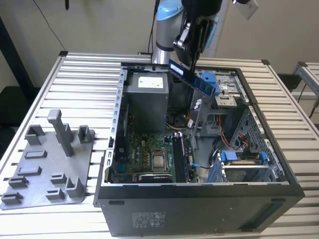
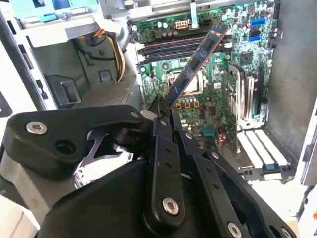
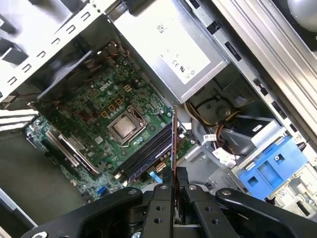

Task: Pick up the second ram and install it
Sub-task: 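Insert the second ram into the second slot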

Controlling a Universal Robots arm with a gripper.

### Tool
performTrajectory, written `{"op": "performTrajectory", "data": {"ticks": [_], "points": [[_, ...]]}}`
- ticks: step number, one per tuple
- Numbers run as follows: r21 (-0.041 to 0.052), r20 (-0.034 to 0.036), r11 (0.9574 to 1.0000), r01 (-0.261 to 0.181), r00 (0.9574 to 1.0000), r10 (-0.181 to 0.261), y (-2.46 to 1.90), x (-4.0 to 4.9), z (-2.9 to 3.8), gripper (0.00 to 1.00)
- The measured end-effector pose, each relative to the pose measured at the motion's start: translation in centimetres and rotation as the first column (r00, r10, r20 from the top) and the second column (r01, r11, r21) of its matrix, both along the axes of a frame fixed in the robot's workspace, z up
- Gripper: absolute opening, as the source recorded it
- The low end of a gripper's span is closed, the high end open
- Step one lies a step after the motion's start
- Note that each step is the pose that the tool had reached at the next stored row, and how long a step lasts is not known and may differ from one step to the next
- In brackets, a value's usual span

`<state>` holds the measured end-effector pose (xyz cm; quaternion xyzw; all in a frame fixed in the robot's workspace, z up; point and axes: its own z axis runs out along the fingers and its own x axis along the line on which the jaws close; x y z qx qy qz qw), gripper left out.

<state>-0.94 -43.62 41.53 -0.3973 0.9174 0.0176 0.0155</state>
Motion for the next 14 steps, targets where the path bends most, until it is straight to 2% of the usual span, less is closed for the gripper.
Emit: {"op": "performTrajectory", "data": {"ticks": [7, 10, 14], "points": [[0.0, 0.0, 0.9962, 0.087, 0.9962, -0.087, 0.0, 0.0, -0.29, 0.14], [0.0, 0.0, 0.9929, 0.119, 0.9929, -0.119, 0.0, -0.01, -0.41, 0.14], [0.0, 0.0, 0.9863, 0.165, 0.9863, -0.165, 0.0, -0.02, -0.57, 0.14]]}}
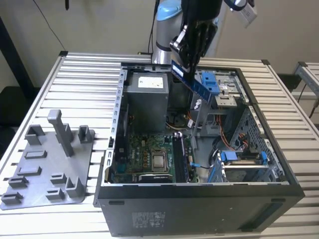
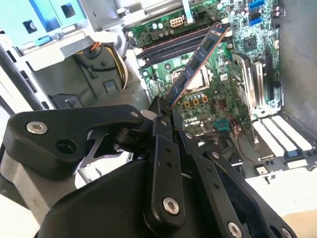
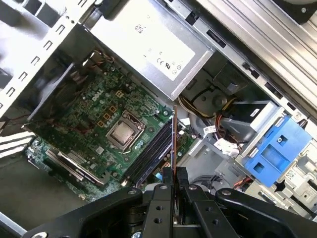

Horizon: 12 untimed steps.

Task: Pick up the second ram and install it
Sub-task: 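Insert the second ram into the second slot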

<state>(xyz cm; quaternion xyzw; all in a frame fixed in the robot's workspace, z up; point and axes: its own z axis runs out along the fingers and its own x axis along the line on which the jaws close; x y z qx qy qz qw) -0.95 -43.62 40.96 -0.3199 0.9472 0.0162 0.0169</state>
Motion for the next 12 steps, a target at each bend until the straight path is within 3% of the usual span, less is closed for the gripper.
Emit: {"op": "performTrajectory", "data": {"ticks": [6, 12], "points": [[0.0001, 0.0, 0.9968, 0.08, 0.9968, -0.08, 0.0, 0.0, -0.31, 0.14], [0.0001, 0.0, 0.9872, 0.16, 0.9872, -0.16, 0.0, 0.0, -0.55, 0.14]]}}
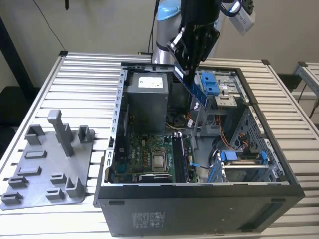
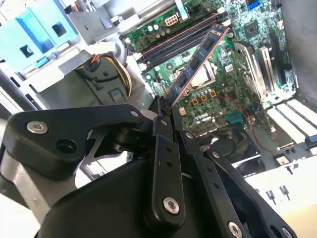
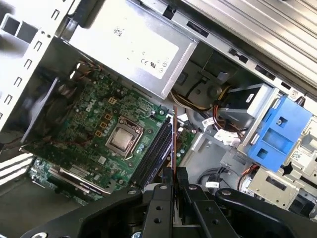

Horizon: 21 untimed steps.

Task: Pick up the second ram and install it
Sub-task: 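Insert the second ram into the second slot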

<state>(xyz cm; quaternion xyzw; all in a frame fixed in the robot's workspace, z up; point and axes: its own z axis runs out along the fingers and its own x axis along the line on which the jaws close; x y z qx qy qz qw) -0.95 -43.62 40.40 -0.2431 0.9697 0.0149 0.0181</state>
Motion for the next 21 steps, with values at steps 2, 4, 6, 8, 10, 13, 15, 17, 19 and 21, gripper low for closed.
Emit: {"op": "performTrajectory", "data": {"ticks": [2, 4, 6, 8, 10, 13, 15, 17, 19, 21], "points": [[-0.0002, 0.0, 0.9997, 0.026, 0.9997, -0.026, 0.0, 0.0, -0.04, 0.14], [-0.0001, 0.0, 0.9988, 0.049, 0.9988, -0.049, 0.0, 0.0, -0.11, 0.14], [-0.0005, 0.0, 0.9975, 0.071, 0.9975, -0.071, 0.0, 0.0, -0.17, 0.14], [-0.0007, 0.0, 0.9956, 0.094, 0.9956, -0.094, 0.0, 0.0, -0.25, 0.14], [-0.0011, 0.0001, 0.9931, 0.117, 0.9931, -0.117, 0.0, 0.0, -0.32, 0.14], [-0.0017, 0.0002, 0.9881, 0.154, 0.9881, -0.154, 0.0, 0.0, -0.45, 0.14], [-0.002, 0.0002, 0.9835, 0.181, 0.9835, -0.181, 0.0, 0.0, -0.53, 0.14], [-0.0024, 0.0003, 0.9786, 0.206, 0.9787, -0.206, 0.0, 0.0, -0.59, 0.14], [-0.0027, 0.0004, 0.9733, 0.229, 0.9733, -0.229, 0.0, 0.0, -0.67, 0.14], [-0.003, 0.0005, 0.9671, 0.254, 0.9672, -0.254, 0.0, 0.0, -0.76, 0.14]]}}
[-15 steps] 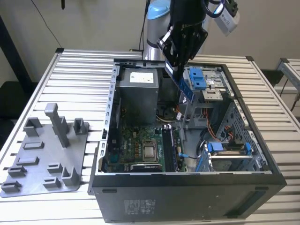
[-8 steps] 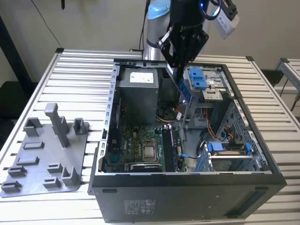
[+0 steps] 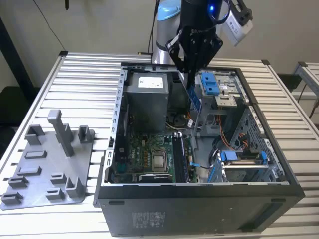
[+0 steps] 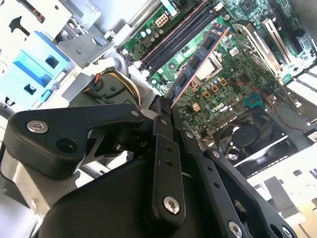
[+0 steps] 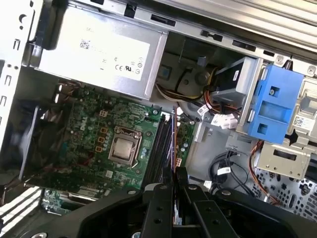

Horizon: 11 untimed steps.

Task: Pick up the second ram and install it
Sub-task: 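Insert the second ram into the second slot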

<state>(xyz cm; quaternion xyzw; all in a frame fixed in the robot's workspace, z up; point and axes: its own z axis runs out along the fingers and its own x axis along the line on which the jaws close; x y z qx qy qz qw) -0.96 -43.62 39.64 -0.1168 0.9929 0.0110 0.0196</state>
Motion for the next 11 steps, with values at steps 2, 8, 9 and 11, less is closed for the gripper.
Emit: {"op": "performTrajectory", "data": {"ticks": [2, 8, 9, 11], "points": [[-0.0001, 0.0, 0.9996, 0.027, 0.9996, -0.027, 0.0, 0.0, -0.1, 0.14], [-0.0003, 0.0, 0.9939, 0.111, 0.9939, -0.111, 0.0, 0.0, -0.44, 0.14], [-0.0004, 0.0, 0.9922, 0.124, 0.9922, -0.124, 0.0, 0.0, -0.5, 0.14], [-0.0009, 0.0001, 0.9882, 0.153, 0.9882, -0.153, 0.0, 0.0, -0.64, 0.14]]}}
